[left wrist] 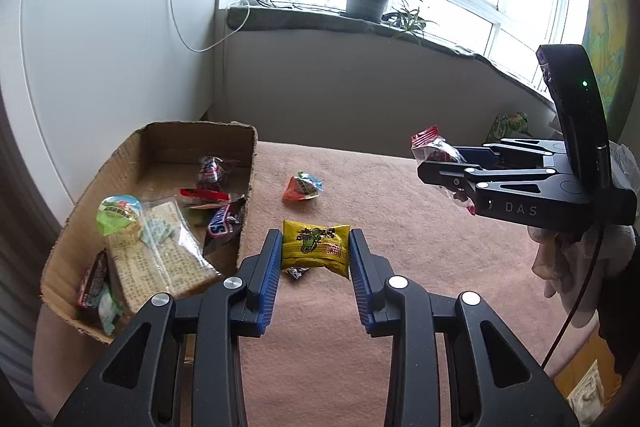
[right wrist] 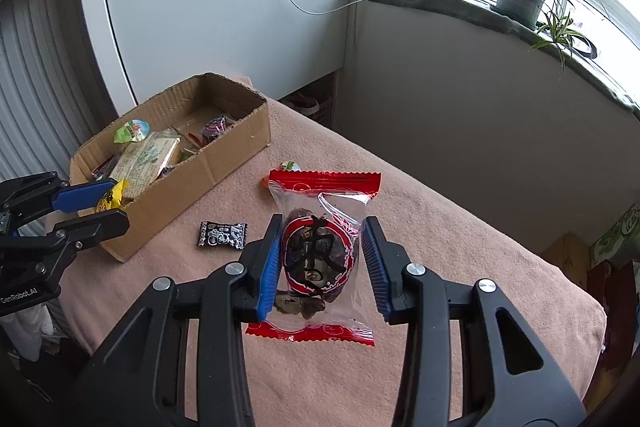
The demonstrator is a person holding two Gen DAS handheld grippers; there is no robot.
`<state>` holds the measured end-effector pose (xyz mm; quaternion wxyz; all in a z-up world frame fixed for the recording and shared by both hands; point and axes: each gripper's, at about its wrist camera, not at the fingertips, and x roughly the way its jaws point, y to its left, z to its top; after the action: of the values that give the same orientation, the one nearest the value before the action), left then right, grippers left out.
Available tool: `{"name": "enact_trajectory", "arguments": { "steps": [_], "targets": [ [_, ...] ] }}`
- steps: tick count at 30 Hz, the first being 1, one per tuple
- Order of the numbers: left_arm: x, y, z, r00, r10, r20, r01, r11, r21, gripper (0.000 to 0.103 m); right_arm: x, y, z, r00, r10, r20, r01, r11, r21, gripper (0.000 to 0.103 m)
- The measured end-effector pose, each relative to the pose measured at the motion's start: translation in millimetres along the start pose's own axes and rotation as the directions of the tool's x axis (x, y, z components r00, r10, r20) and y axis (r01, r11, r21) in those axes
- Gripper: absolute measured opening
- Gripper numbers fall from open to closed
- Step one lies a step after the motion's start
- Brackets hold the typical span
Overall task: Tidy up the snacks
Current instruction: 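Carry the red-trimmed bag and yellow sweet in both grippers over the box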
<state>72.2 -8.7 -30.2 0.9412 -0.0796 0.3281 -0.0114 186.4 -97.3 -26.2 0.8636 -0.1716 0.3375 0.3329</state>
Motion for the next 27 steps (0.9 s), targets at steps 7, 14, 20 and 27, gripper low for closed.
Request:
{"name": "enact_trajectory", "arguments": {
  "steps": [7, 14, 20, 27],
  "targets": [
    [-12, 38, 4, 0.999, 0.04, 0.033, -0.038, 0.998, -0.052, 0.031, 8, 29, 21, 0.999, 0.031, 0.022, -0.031, 0.999, -0.022, 0.04],
    [-25, 74, 10, 0.994, 0.09, 0.057, -0.085, 0.992, -0.091, 0.031, 18, 58, 48, 0.996, 0.074, 0.044, -0.072, 0.997, -0.041, 0.04],
    [-25, 98, 14, 0.991, 0.121, 0.057, -0.114, 0.987, -0.114, 0.031, 34, 84, 77, 0.992, 0.111, 0.053, -0.108, 0.992, -0.061, 0.04],
    [-13, 120, 26, 0.989, 0.141, 0.04, -0.136, 0.984, -0.117, 0.031, 65, 107, 101, 0.991, 0.129, 0.028, -0.126, 0.989, -0.078, 0.04]
  ]
}}
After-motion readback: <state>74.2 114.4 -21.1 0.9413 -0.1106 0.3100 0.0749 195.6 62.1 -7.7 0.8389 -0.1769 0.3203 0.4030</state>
